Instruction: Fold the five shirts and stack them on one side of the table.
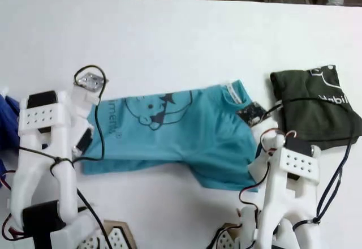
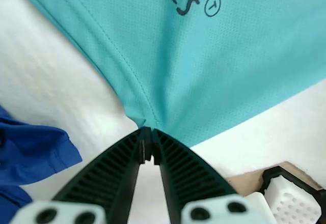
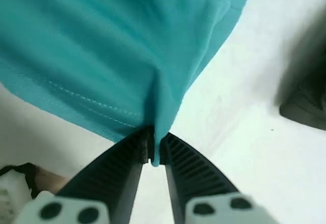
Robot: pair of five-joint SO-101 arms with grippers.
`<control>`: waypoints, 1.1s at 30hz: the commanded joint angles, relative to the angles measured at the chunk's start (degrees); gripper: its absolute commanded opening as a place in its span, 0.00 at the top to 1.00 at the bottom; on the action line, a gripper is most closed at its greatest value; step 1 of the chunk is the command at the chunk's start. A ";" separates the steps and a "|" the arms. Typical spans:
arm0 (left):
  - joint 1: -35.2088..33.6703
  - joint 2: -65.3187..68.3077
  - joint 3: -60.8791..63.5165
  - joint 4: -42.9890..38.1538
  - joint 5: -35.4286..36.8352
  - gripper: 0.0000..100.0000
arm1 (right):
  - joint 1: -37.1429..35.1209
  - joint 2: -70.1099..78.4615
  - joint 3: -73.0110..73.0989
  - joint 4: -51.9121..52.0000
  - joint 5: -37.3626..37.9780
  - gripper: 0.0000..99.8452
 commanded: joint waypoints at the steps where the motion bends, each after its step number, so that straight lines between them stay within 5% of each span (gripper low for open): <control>1: -0.35 -2.29 0.13 -0.53 -0.35 0.97 | -0.13 -1.98 1.05 -1.80 0.35 0.98; 18: 0.00 -2.29 4.26 -0.44 -3.52 0.97 | -0.13 -1.98 1.05 -3.38 0.26 0.98; 25: -0.35 -2.73 4.18 0.00 -3.52 0.80 | -0.13 -2.07 1.05 -3.03 0.26 0.92; 33: -0.44 -2.55 -15.78 6.95 -0.70 0.76 | -0.22 -2.07 -6.86 -2.95 -0.35 0.82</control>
